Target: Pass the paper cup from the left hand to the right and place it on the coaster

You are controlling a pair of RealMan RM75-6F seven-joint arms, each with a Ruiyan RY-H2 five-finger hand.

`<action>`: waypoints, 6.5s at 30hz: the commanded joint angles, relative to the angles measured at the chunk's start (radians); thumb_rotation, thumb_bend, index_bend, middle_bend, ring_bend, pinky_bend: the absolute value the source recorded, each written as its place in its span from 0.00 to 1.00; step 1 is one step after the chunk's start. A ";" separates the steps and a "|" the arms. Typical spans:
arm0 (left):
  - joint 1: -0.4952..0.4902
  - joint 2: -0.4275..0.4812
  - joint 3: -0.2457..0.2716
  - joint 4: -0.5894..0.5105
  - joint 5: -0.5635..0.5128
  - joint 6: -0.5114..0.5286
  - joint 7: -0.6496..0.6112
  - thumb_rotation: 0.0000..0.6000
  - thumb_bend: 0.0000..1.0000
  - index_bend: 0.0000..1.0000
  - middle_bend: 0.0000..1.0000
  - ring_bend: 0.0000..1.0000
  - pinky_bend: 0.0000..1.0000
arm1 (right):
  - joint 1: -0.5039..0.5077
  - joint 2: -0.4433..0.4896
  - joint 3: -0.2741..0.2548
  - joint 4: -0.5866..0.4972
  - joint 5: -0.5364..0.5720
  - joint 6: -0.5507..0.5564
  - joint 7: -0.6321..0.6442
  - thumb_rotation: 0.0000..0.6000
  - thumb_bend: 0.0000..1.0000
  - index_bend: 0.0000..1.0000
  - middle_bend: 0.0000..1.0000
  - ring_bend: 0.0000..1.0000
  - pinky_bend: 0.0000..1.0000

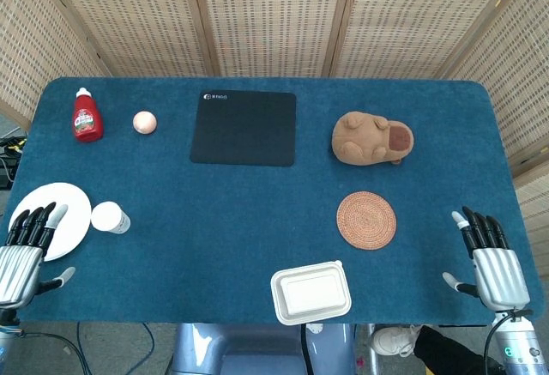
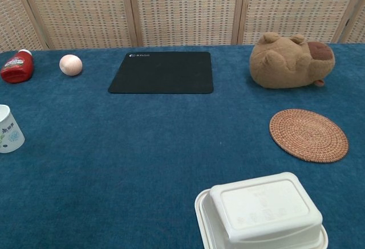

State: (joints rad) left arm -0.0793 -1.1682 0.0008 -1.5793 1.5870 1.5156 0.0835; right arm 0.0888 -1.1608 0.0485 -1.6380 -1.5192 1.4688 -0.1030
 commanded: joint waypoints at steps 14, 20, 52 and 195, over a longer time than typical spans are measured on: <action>0.000 0.003 0.002 -0.007 0.003 0.001 0.002 1.00 0.18 0.00 0.00 0.00 0.00 | -0.003 0.003 -0.001 0.004 -0.006 0.006 0.016 1.00 0.02 0.00 0.00 0.00 0.00; -0.008 0.007 0.002 -0.010 0.002 -0.013 -0.007 1.00 0.18 0.00 0.00 0.00 0.00 | -0.003 0.005 -0.001 0.003 -0.003 0.002 0.019 1.00 0.02 0.00 0.00 0.00 0.00; -0.296 0.092 -0.037 0.167 -0.148 -0.532 -0.179 1.00 0.20 0.00 0.00 0.00 0.00 | 0.004 0.002 0.003 0.007 0.017 -0.018 0.014 1.00 0.02 0.00 0.00 0.00 0.00; -0.266 -0.021 0.105 0.038 -0.216 0.017 -0.038 1.00 0.19 0.00 0.00 0.00 0.00 | 0.035 -0.033 0.035 0.058 0.092 -0.083 0.017 1.00 0.02 0.00 0.00 0.00 0.00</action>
State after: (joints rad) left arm -0.4051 -1.1823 0.0688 -1.6008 1.3308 1.4702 0.0825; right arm 0.1192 -1.1930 0.0805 -1.5760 -1.4245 1.3887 -0.0806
